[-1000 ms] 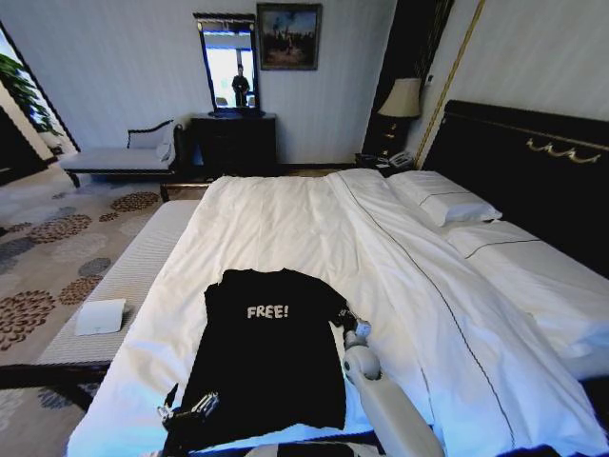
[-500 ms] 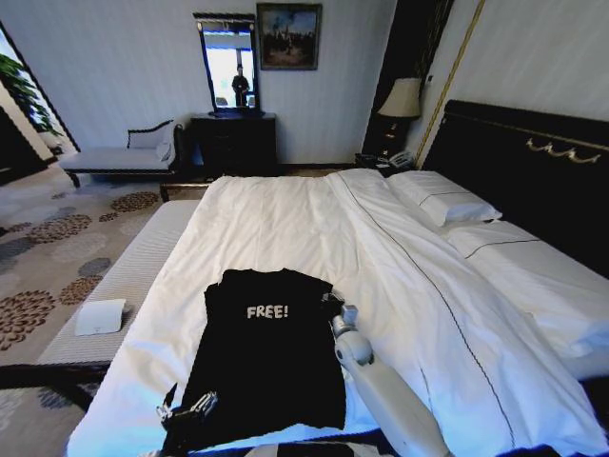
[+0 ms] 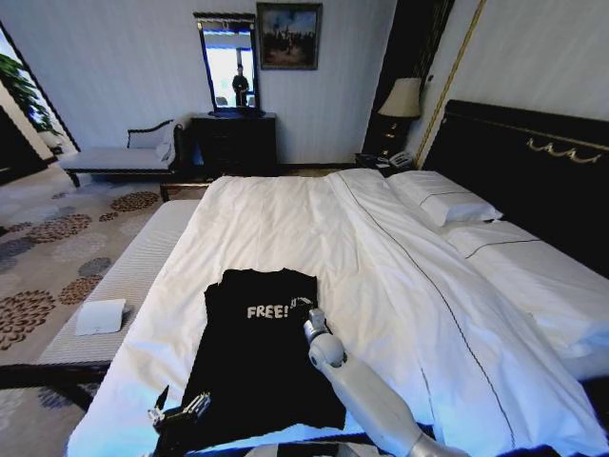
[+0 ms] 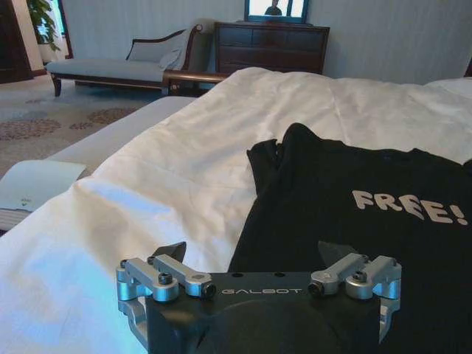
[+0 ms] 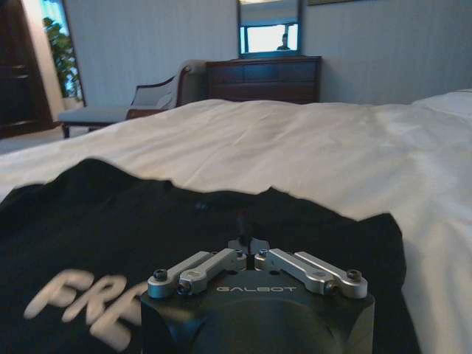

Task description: Fold the clothes on the bed.

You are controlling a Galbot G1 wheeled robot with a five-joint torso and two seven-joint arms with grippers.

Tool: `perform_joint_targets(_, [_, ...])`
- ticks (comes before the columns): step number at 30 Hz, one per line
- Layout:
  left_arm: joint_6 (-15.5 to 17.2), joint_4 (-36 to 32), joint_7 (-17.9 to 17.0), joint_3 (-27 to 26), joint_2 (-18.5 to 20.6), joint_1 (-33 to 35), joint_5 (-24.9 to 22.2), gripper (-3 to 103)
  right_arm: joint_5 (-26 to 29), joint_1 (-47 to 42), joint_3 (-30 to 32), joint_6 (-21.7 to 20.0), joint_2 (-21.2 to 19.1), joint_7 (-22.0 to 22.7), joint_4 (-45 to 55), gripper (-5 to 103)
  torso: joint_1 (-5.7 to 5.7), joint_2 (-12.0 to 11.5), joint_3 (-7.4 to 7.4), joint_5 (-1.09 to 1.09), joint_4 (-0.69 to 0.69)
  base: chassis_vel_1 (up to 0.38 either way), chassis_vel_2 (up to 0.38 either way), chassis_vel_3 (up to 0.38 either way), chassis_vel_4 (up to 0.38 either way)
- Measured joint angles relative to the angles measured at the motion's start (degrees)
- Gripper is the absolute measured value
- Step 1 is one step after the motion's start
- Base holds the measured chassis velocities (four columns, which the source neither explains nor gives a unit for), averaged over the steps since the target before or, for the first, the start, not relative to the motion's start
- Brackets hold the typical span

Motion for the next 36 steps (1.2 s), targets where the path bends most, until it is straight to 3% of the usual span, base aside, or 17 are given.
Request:
perform_joint_targets(17, [0.1,0.0,0.0,-0.7,-0.1,0.0,-0.2,100,-4.8,0.1,-2.7,2.8,-0.1,-2.2,-3.1,-3,0.00,0.0,0.00,0.00,0.00,0.000,0.000,0.000,0.000])
perform_joint_targets(19, [0.1,0.0,0.0,-0.8,-0.2,0.0,-0.2,100,-4.9,0.4,-3.3,2.7,0.0,-2.2,-3.3,8,0.00,0.0,0.00,0.00,0.00,0.000,0.000,0.000,0.000])
perform_joint_targets(23, [0.1,0.2,0.0,-1.0,-0.3,0.0,-0.4,100,-5.5,0.0,-3.7,2.7,-0.2,-2.2,-2.8,18,0.00,0.0,0.00,0.00,0.00,0.000,0.000,0.000,0.000])
perform_joint_targets(26, [0.1,0.3,0.0,-1.4,-0.2,-0.2,-1.3,100,-6.8,-1.1,-4.1,2.6,-0.5,-2.2,-0.6,34,0.00,0.0,0.00,0.01,0.00,0.000,0.000,0.000,0.000])
perform_joint_targets(28, [0.2,0.3,0.0,-1.5,0.0,-0.4,-1.5,100,-6.9,-1.5,-4.4,2.5,-0.7,-2.2,0.3,34,0.00,0.0,0.00,0.00,0.00,0.000,0.000,0.000,0.000])
perform_joint_targets(32, [0.8,0.1,0.0,-2.1,0.9,-1.4,-2.4,100,-8.4,-3.0,-4.8,2.3,-1.2,-2.0,3.2,56,0.00,0.0,0.00,0.00,0.00,0.000,0.000,0.000,0.000])
perform_joint_targets(36, [2.1,-0.4,-0.2,-2.9,1.6,-2.8,-4.5,100,-8.1,-4.8,-3.1,1.7,-1.6,-1.3,7.6,66,0.00,0.0,0.00,0.01,0.01,0.000,0.000,0.000,0.000])
